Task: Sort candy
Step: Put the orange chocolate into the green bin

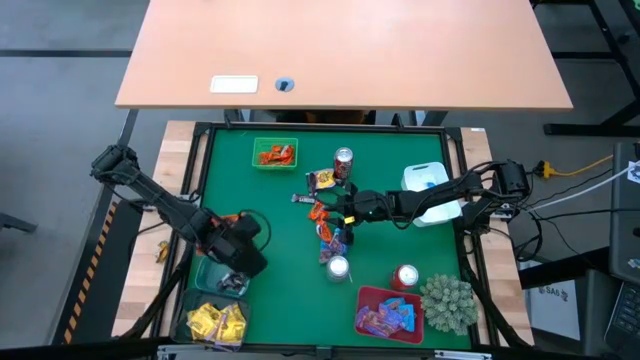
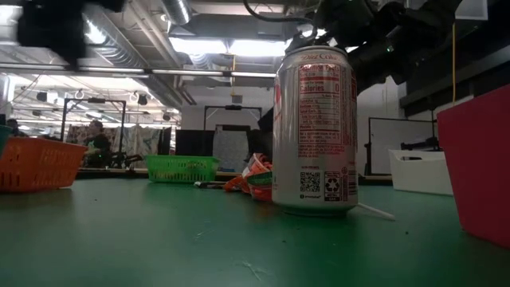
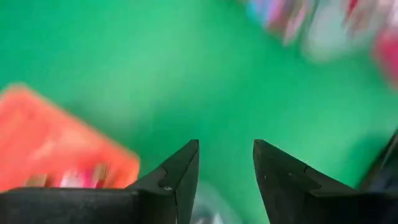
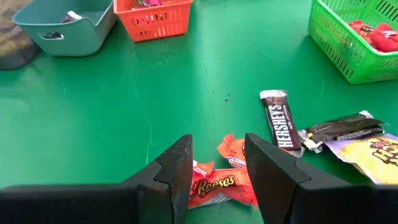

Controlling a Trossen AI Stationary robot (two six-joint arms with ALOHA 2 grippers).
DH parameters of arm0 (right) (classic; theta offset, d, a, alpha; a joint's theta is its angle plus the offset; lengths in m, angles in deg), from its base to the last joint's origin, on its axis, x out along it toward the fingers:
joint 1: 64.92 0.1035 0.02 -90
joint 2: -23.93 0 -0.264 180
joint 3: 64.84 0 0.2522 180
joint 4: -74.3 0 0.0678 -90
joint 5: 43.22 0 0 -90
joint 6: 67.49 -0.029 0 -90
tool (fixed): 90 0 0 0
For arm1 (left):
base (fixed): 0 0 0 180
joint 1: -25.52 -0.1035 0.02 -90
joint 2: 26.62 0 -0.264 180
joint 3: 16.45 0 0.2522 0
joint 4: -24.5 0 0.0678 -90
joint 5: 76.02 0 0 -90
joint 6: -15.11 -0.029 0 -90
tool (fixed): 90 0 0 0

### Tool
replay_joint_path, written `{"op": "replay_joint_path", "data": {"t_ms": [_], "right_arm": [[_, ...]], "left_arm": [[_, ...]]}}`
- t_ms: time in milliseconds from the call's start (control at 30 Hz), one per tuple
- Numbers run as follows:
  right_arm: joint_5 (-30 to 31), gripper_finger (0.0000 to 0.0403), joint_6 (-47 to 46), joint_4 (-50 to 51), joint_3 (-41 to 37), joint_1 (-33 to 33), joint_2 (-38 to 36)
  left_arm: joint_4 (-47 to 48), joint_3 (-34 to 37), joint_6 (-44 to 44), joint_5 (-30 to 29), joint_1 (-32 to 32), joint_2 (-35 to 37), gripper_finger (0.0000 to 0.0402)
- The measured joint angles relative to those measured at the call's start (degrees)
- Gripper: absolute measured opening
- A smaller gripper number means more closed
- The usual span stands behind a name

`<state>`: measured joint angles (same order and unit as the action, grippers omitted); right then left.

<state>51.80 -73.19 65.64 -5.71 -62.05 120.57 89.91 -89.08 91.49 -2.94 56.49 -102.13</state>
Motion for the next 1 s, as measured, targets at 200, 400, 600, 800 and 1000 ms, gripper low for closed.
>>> {"op": "replay_joint_path", "data": {"t_ms": [200,400,600,800,1000], "right_arm": [[-0.02,0.0145,2.22,-0.02,0.00,0.00,-0.01],[-0.02,0.0145,6.85,2.48,0.00,0.07,-3.14],[2.30,0.0145,12.54,8.10,0.00,0.07,-9.29],[5.16,0.0145,15.64,12.12,0.00,0.07,-13.42],[5.35,0.0145,17.95,13.31,0.00,0.09,-14.16]], "left_arm": [[-10.79,0.00,-0.02,-11.51,-6.66,-1.55,0.0141],[-20.58,0.00,-3.09,-12.00,-12.31,-6.82,0.0141],[-33.46,0.00,-8.50,-11.99,-15.62,-13.58,0.0141],[-40.96,0.00,-10.92,-12.01,-17.82,-20.10,0.0141],[-43.79,0.00,-11.02,-11.97,-18.79,-25.54,0.0141]]}}
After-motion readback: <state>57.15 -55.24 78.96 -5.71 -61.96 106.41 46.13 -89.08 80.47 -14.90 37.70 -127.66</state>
